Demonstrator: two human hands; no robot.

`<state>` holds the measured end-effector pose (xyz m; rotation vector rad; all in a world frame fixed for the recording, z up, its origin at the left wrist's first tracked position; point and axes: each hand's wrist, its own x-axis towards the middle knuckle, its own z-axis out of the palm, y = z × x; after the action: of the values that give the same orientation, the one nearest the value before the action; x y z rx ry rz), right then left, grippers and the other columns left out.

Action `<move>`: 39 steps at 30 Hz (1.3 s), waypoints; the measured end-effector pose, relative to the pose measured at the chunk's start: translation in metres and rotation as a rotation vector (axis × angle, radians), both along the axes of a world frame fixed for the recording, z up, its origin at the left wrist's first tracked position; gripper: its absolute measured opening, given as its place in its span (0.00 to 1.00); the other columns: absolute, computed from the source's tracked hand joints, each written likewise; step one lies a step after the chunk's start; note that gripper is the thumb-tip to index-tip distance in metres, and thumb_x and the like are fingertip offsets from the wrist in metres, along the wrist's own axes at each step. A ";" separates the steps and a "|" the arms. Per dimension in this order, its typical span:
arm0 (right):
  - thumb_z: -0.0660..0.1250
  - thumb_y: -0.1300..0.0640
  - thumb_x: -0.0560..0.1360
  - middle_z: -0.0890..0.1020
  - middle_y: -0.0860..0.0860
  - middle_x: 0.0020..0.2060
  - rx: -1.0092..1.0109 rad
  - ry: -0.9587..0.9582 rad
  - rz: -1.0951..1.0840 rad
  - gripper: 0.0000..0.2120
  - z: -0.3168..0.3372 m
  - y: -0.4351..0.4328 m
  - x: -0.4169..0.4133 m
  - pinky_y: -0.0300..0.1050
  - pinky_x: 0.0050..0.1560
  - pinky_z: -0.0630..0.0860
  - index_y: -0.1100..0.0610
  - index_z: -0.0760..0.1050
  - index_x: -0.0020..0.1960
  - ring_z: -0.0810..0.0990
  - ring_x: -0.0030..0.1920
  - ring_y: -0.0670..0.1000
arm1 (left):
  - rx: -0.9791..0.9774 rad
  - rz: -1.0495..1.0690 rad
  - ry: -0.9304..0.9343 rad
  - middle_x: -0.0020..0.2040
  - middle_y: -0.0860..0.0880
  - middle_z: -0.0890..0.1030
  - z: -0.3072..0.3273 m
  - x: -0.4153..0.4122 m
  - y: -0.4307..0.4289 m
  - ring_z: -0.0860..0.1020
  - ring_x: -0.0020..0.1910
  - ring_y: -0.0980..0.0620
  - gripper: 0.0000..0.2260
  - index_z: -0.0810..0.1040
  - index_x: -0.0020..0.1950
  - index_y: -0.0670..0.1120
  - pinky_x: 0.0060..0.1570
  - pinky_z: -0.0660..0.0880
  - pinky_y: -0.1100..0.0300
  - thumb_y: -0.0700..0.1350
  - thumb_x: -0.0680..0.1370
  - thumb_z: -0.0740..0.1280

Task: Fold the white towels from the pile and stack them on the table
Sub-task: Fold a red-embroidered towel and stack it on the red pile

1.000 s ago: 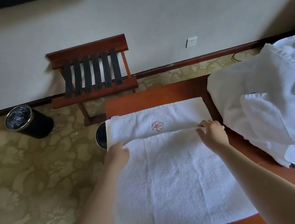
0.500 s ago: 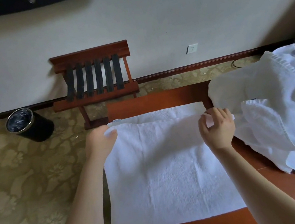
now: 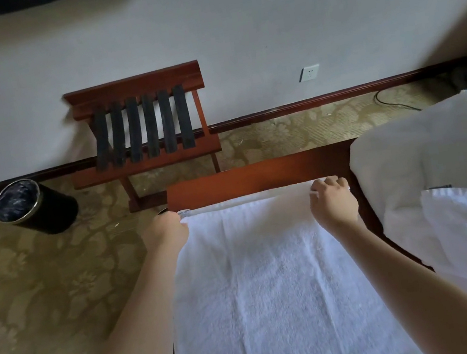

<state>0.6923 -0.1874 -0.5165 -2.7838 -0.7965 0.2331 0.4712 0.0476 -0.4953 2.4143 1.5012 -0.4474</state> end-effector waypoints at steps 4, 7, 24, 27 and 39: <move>0.62 0.60 0.71 0.76 0.55 0.56 -0.097 0.012 0.067 0.17 -0.006 0.009 -0.003 0.50 0.48 0.71 0.57 0.75 0.60 0.67 0.60 0.58 | 0.032 -0.223 0.065 0.53 0.51 0.77 -0.016 0.014 -0.005 0.73 0.54 0.47 0.09 0.73 0.54 0.49 0.52 0.68 0.53 0.47 0.75 0.62; 0.64 0.57 0.73 0.76 0.54 0.55 -0.037 0.054 0.223 0.15 -0.007 0.020 -0.017 0.50 0.49 0.73 0.57 0.76 0.59 0.69 0.58 0.57 | 0.059 -0.394 -0.042 0.49 0.53 0.77 -0.023 0.028 -0.023 0.74 0.51 0.49 0.12 0.74 0.54 0.49 0.49 0.67 0.55 0.54 0.76 0.61; 0.70 0.62 0.73 0.77 0.56 0.39 0.185 -0.148 0.202 0.03 -0.023 0.050 -0.010 0.52 0.36 0.71 0.61 0.77 0.43 0.74 0.41 0.61 | 0.266 -0.306 -0.166 0.45 0.48 0.79 -0.038 0.056 -0.034 0.76 0.46 0.48 0.06 0.76 0.50 0.45 0.48 0.68 0.56 0.40 0.78 0.60; 0.68 0.60 0.74 0.78 0.55 0.41 0.141 -0.127 0.211 0.03 -0.030 0.053 -0.008 0.52 0.39 0.69 0.60 0.77 0.45 0.75 0.43 0.61 | 0.271 -0.292 -0.156 0.44 0.48 0.79 -0.041 0.060 -0.030 0.76 0.43 0.49 0.05 0.75 0.50 0.44 0.42 0.68 0.58 0.39 0.78 0.60; 0.58 0.50 0.79 0.81 0.50 0.49 -0.139 0.088 0.234 0.11 -0.017 0.076 0.027 0.49 0.50 0.65 0.53 0.77 0.54 0.71 0.58 0.55 | 0.224 -0.206 0.004 0.42 0.49 0.80 -0.035 0.073 -0.020 0.78 0.40 0.49 0.04 0.75 0.48 0.45 0.34 0.63 0.59 0.39 0.76 0.62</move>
<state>0.7191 -0.1113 -0.5340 -2.7802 -1.1232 0.4655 0.5446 0.0278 -0.5307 2.7590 1.3746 -0.3398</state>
